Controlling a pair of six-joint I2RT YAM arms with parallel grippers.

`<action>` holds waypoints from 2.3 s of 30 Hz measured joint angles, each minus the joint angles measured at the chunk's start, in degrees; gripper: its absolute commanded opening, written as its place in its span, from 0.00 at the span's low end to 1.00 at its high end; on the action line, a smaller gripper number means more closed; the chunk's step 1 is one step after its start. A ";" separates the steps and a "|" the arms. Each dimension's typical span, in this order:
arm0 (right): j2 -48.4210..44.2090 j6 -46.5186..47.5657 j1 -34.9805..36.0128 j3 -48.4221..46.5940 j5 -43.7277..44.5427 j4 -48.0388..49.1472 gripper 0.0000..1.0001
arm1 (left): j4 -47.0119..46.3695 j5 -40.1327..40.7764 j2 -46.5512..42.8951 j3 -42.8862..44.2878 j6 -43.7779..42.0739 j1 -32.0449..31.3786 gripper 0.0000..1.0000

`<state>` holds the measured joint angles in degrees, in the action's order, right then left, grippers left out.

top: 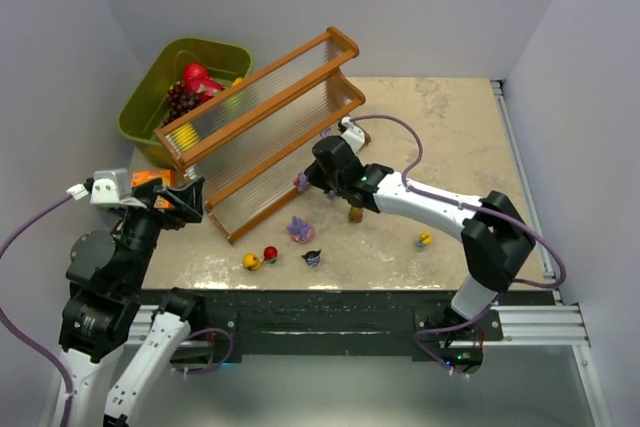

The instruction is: Place and organize the plastic toys onto the shelf

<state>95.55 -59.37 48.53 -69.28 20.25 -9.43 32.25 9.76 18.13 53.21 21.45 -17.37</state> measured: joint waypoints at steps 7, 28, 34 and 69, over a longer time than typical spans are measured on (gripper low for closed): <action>7.37 -2.08 1.01 -5.29 3.58 -0.83 0.00 | -0.50 0.61 1.51 -0.74 -0.04 0.00 0.99; 18.23 -9.73 3.58 -16.02 15.78 -8.81 0.00 | -1.31 1.49 1.79 -1.57 -0.04 0.00 1.00; 19.89 -10.84 3.98 -17.31 16.83 -10.12 0.00 | -1.31 1.46 1.90 -1.57 -0.04 0.00 1.00; 23.34 -10.58 3.98 -21.55 17.44 -9.75 0.56 | -0.66 1.70 2.08 -1.55 -0.24 0.00 1.00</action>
<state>118.89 -69.95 52.51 -90.83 37.69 -19.18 31.59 11.46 20.21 51.66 21.21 -17.37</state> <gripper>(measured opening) 0.527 0.994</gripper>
